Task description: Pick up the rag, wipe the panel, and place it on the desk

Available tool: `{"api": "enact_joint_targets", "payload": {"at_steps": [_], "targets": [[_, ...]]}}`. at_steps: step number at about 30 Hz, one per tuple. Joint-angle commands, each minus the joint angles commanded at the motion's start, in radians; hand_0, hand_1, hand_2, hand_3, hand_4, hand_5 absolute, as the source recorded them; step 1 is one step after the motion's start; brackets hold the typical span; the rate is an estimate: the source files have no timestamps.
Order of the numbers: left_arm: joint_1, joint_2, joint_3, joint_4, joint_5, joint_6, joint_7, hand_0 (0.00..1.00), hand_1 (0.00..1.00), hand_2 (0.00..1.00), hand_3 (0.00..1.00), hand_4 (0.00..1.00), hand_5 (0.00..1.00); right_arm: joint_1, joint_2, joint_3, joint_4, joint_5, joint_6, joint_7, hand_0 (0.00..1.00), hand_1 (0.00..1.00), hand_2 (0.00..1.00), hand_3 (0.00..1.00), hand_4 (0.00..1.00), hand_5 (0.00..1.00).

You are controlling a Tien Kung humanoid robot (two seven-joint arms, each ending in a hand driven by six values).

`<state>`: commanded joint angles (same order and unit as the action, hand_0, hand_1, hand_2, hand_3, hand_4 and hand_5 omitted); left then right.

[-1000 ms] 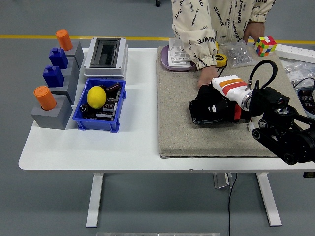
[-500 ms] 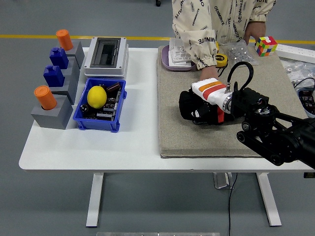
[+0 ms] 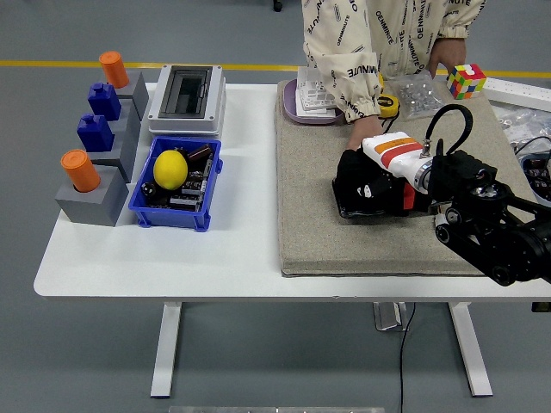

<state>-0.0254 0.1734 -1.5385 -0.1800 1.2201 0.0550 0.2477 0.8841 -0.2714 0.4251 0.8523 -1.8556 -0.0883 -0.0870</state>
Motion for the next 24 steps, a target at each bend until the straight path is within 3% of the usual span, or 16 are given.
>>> {"api": "enact_joint_targets", "payload": {"at_steps": [13, 24], "targets": [[0.000, -0.003, -0.005, 0.000, -0.002, 0.001, 0.000, 0.650, 0.698, 0.746, 0.567, 0.600, 0.477, -0.047, -0.120, 0.071, -0.031, 0.003, 0.003, 0.006, 0.201, 0.278, 0.329, 0.285, 0.781, 0.002], [0.002, -0.005, -0.006, 0.000, -0.003, 0.001, -0.001, 0.650, 0.697, 0.746, 0.567, 0.600, 0.478, -0.093, -0.190, 0.144, -0.057, -0.007, 0.006, 0.008, 0.200, 0.278, 0.329, 0.285, 0.782, 0.002]]}}
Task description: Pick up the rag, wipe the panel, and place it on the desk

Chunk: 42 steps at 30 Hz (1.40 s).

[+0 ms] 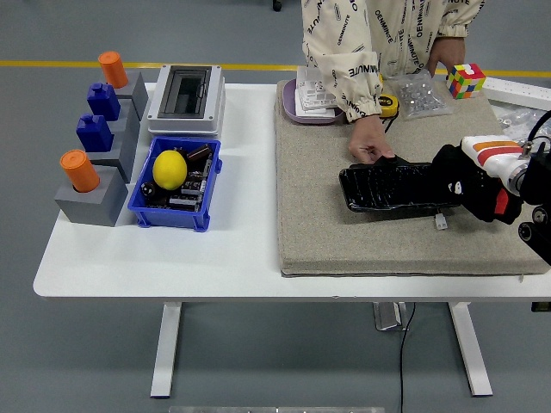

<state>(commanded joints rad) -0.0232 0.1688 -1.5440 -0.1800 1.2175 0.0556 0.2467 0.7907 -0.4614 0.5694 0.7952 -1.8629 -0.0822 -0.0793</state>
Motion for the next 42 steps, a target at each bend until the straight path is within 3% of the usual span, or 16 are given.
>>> {"api": "enact_joint_targets", "payload": {"at_steps": [12, 31, 42], "targets": [[0.002, 0.000, 0.003, 0.000, 0.000, 0.000, -0.001, 0.650, 0.697, 0.746, 0.567, 0.600, 0.478, -0.022, -0.040, 0.047, -0.013, -0.013, 0.002, -0.001, 0.201, 0.278, 0.329, 0.285, 0.782, 0.002], [0.007, 0.004, 0.003, 0.000, 0.003, -0.001, 0.001, 0.650, 0.697, 0.747, 0.567, 0.600, 0.478, 0.023, -0.003, -0.004, 0.018, -0.013, 0.006, -0.005, 0.200, 0.277, 0.329, 0.285, 0.782, 0.002], [0.006, 0.006, -0.004, 0.000, 0.007, 0.000, 0.001, 0.650, 0.697, 0.747, 0.567, 0.600, 0.478, 0.056, -0.023, -0.028, 0.034, -0.015, 0.012, -0.008, 0.200, 0.278, 0.329, 0.285, 0.783, 0.002]]}}
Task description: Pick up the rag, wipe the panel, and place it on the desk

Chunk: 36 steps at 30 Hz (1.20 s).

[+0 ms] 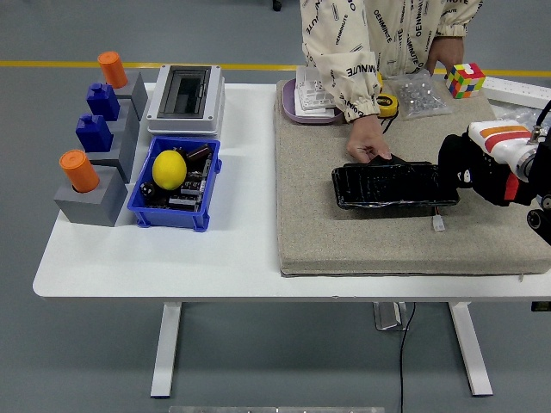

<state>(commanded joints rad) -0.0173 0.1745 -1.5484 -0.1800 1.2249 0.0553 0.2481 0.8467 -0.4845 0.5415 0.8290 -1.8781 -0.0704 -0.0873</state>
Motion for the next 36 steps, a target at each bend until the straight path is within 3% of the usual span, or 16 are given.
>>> {"api": "enact_joint_targets", "payload": {"at_steps": [17, 36], "targets": [[0.000, 0.000, 0.000, 0.000, -0.002, 0.000, -0.001, 0.650, 0.697, 0.747, 0.567, 0.600, 0.477, 0.000, 0.028, 0.000, 0.011, -0.002, -0.002, -0.002, 0.200, 0.277, 0.330, 0.287, 0.784, 0.002], [-0.004, 0.000, 0.003, 0.000, -0.003, -0.001, -0.002, 0.651, 0.698, 0.747, 0.568, 0.600, 0.477, 0.002, 0.089, -0.002, 0.028, -0.006, -0.004, -0.006, 0.200, 0.277, 0.329, 0.287, 0.782, 0.002]]}}
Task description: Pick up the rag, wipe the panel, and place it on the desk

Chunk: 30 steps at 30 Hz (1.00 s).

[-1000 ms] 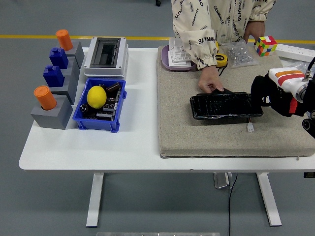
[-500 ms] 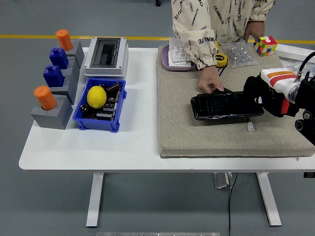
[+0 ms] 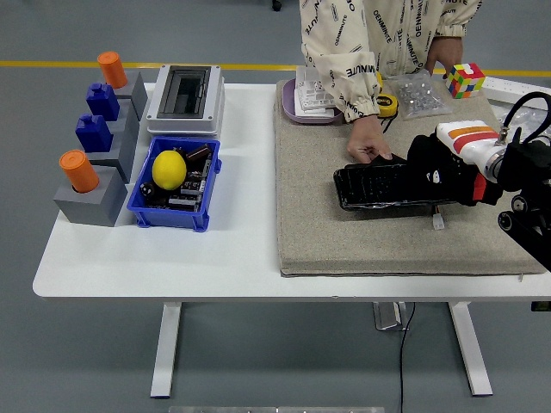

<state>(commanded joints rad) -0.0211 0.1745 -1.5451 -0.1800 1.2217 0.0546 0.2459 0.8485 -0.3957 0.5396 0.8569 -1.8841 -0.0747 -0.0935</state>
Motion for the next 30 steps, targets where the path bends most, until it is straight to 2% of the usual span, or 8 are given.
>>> {"api": "enact_joint_targets", "payload": {"at_steps": [30], "targets": [[-0.002, 0.006, 0.009, 0.000, 0.001, -0.001, 0.000, 0.650, 0.698, 0.747, 0.567, 0.600, 0.478, 0.043, 0.171, -0.111, 0.008, 0.013, -0.005, -0.005, 0.202, 0.279, 0.330, 0.288, 0.786, 0.002]]}}
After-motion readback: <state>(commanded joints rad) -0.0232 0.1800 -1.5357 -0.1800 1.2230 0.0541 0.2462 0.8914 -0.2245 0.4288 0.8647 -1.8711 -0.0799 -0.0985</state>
